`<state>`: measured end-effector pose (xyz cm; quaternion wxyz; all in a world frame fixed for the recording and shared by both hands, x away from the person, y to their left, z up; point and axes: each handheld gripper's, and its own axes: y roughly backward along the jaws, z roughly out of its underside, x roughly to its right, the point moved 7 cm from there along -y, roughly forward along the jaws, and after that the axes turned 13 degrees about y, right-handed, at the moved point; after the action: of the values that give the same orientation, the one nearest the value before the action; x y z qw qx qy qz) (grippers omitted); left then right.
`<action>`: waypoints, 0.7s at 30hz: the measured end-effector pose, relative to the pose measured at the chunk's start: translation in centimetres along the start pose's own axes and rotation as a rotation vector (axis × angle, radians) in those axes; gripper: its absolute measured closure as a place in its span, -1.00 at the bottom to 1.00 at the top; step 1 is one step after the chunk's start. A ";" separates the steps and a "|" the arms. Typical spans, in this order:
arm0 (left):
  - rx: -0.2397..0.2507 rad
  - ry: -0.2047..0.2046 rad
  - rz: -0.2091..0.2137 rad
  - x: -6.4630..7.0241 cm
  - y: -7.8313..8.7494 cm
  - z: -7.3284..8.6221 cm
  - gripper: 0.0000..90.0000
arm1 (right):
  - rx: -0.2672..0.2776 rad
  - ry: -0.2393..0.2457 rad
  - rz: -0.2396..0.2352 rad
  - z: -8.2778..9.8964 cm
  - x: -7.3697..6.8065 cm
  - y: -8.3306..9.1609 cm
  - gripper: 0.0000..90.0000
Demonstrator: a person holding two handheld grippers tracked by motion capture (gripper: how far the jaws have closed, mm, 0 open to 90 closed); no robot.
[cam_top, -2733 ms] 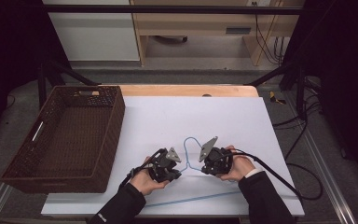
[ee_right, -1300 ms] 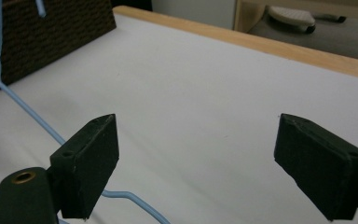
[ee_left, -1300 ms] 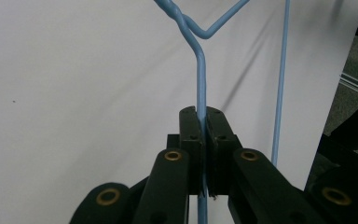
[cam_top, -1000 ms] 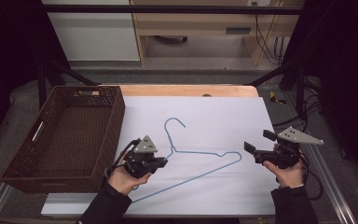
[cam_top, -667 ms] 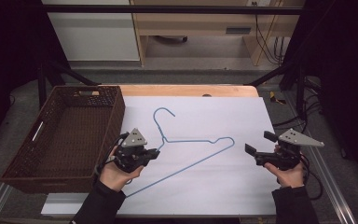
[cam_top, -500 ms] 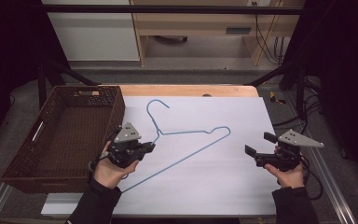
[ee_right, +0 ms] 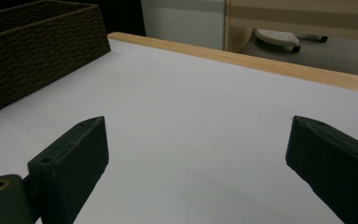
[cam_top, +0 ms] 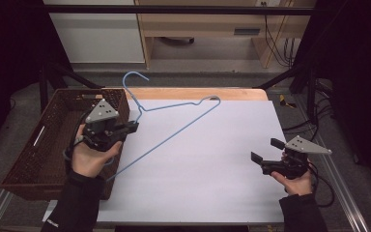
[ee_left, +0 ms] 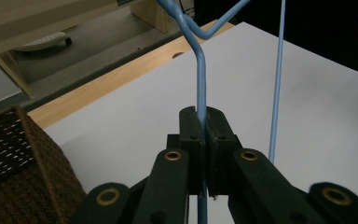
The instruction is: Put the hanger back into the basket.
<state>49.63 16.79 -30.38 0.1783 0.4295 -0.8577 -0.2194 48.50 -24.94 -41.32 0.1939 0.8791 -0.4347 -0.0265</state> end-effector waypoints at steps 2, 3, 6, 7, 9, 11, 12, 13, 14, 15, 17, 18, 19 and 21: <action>0.006 0.005 -0.012 -0.6 0.3 -0.4 0.93 | -0.001 -0.001 -0.002 0.0 -0.1 -0.1 -0.87; 0.010 0.005 -0.020 -0.9 0.5 -0.6 0.93 | -0.003 0.000 -0.003 0.1 -0.2 -0.1 -0.87; 0.023 0.013 -0.048 -1.9 0.9 -1.3 0.93 | -0.009 0.003 -0.010 0.1 -0.3 -0.3 -0.87; 0.025 0.017 -0.057 -2.3 1.1 -1.5 0.93 | -0.011 0.005 -0.009 0.2 -0.3 -0.3 -0.87; 0.041 0.031 -0.075 -2.9 1.4 -1.9 0.93 | -0.013 0.005 -0.011 0.2 -0.4 -0.4 -0.87; 0.050 0.037 -0.092 -3.6 1.9 -2.2 0.93 | -0.013 0.006 -0.010 0.2 -0.4 -0.4 -0.87; 0.064 0.035 -0.101 -4.0 2.0 -2.4 0.93 | -0.012 0.006 -0.011 0.2 -0.4 -0.4 -0.87; 0.069 0.046 -0.107 -4.4 2.2 -2.5 0.93 | -0.011 0.005 -0.011 0.2 -0.4 -0.4 -0.87; 0.071 0.051 -0.115 -4.9 2.5 -2.7 0.93 | -0.008 0.005 -0.011 0.2 -0.4 -0.4 -0.87; 0.072 0.052 -0.124 -5.3 2.7 -2.7 0.93 | -0.009 0.003 -0.013 0.2 -0.4 -0.4 -0.87; 0.072 0.062 -0.142 -6.0 3.0 -2.8 0.93 | -0.007 0.004 -0.014 0.1 -0.5 -0.4 -0.87; 0.080 0.067 -0.148 -6.4 3.2 -2.8 0.93 | -0.008 0.006 -0.015 0.2 -0.5 -0.4 -0.88; 0.078 0.068 -0.156 -6.8 3.4 -2.8 0.93 | -0.007 0.004 -0.014 0.1 -0.5 -0.5 -0.88; 0.088 0.085 -0.169 -7.7 3.8 -2.7 0.93 | -0.006 0.007 -0.017 0.2 -0.5 -0.5 -0.88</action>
<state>52.84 24.44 -26.99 0.1764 0.5167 -0.8188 -0.1774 48.52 -24.32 -41.71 0.1978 0.8822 -0.4265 -0.0264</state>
